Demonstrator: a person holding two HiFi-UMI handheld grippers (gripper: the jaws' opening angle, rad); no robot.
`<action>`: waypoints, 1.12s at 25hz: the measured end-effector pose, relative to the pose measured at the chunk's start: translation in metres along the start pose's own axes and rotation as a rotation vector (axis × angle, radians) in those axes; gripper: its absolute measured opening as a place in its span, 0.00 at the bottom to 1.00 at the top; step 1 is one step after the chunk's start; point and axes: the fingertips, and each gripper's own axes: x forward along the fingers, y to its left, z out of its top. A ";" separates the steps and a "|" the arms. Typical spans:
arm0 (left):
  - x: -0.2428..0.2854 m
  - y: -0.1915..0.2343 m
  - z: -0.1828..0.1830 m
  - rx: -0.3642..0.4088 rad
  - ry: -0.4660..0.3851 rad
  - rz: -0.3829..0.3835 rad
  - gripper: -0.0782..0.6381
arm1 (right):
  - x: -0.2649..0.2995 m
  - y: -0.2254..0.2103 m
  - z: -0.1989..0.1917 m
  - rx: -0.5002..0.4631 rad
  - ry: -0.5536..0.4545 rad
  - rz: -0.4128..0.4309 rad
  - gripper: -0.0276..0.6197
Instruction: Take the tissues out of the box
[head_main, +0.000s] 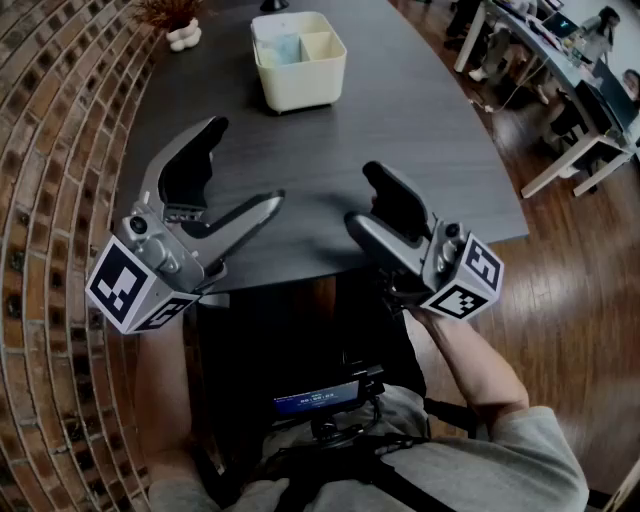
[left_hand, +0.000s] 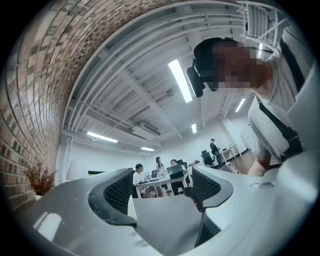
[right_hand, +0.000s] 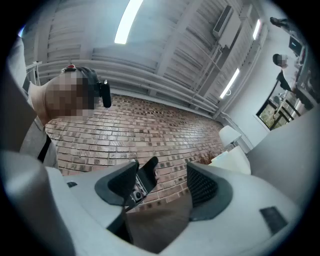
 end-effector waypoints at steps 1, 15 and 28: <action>0.001 0.002 -0.007 -0.017 0.042 -0.002 0.61 | -0.005 0.004 -0.005 0.023 0.008 -0.019 0.55; 0.064 0.102 -0.077 0.238 0.613 -0.115 0.78 | -0.020 0.020 -0.019 0.098 0.041 -0.038 0.55; 0.121 0.220 -0.192 0.205 1.126 -0.326 0.82 | -0.023 0.016 -0.016 0.146 0.018 -0.022 0.55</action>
